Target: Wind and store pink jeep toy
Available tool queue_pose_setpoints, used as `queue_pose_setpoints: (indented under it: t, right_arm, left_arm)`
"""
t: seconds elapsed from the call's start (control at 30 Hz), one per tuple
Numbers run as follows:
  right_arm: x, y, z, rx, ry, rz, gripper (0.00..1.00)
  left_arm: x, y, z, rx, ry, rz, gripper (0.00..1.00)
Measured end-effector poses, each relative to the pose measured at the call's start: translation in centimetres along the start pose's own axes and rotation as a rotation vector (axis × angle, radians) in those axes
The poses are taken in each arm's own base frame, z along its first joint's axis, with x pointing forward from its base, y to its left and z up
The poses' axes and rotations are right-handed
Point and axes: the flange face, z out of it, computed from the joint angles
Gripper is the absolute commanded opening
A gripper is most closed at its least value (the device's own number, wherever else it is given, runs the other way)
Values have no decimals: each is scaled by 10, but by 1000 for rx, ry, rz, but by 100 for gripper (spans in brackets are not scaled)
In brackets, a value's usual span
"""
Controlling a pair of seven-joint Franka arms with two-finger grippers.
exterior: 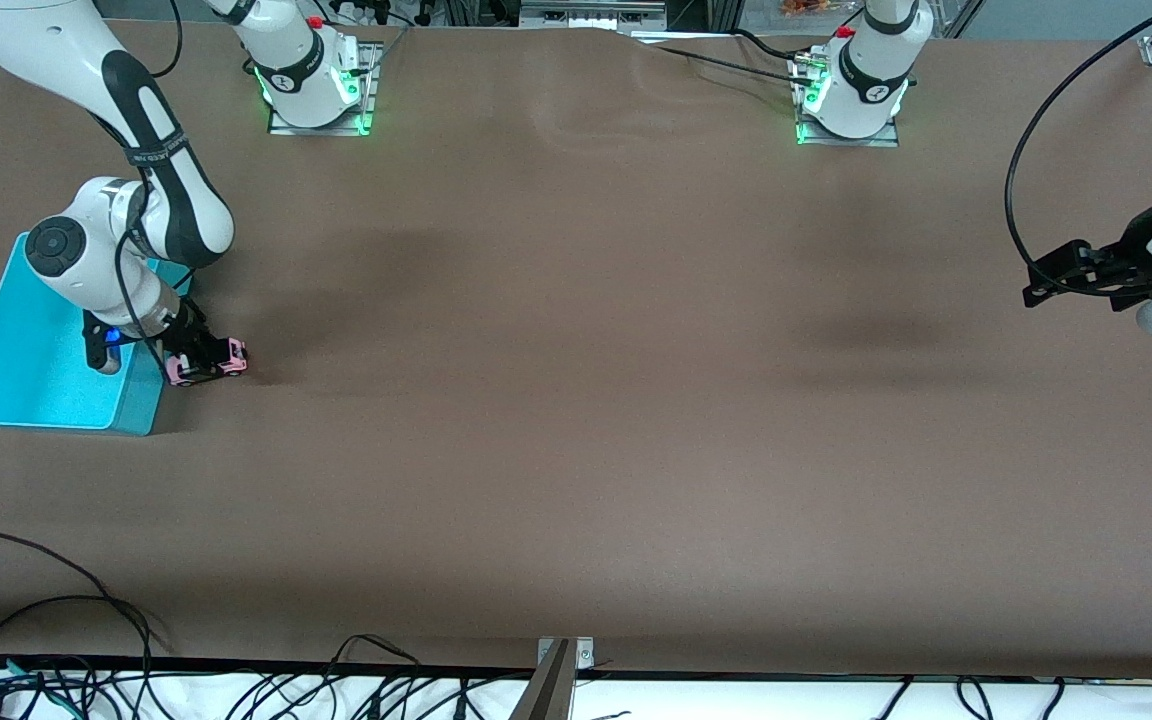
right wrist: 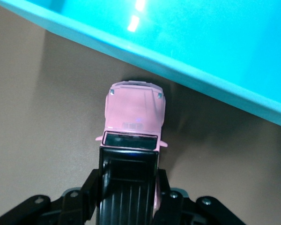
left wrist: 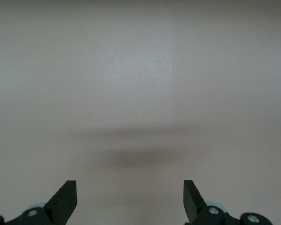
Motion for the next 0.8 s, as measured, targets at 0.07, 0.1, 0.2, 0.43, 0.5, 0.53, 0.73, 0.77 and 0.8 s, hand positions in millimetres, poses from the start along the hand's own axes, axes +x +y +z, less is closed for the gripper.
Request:
queue_pose_setpoints:
  t: [0.07, 0.1, 0.2, 0.43, 0.5, 0.53, 0.73, 0.77, 0.8]
  right_arm:
    - [-3, -2, -2, 4, -1, -6, 0]
    - [-5, -4, -3, 8, -2, -11, 0]
    - [-22, -13, -11, 16, -15, -43, 0]
    - [-53, -35, -50, 23, -31, -160, 0]
    - [-53, -38, -62, 5, -27, -229, 0]
    - [-52, -39, -69, -9, -24, -272, 0]
    - [-32, -45, -107, -111, -43, -511, 0]
    - [-25, -45, -114, -129, -52, -541, 0]
    - [-17, -45, -122, -148, -60, -570, 0]
  left_arm:
    - [2, -6, 4, -2, -6, -11, 100]
    - [2, -9, 5, -3, -9, -16, 100]
    - [4, -16, 10, -7, -15, -29, 100]
    - [7, -17, 8, -10, -7, -31, 100]
    - [8, -17, 5, -10, -1, -31, 100]
    - [8, -17, 4, -10, 1, -31, 100]
    - [12, -17, 2, -8, 28, -31, 100]
    - [13, -17, 2, -8, 29, -31, 100]
    - [13, -17, 2, -8, 30, -31, 100]
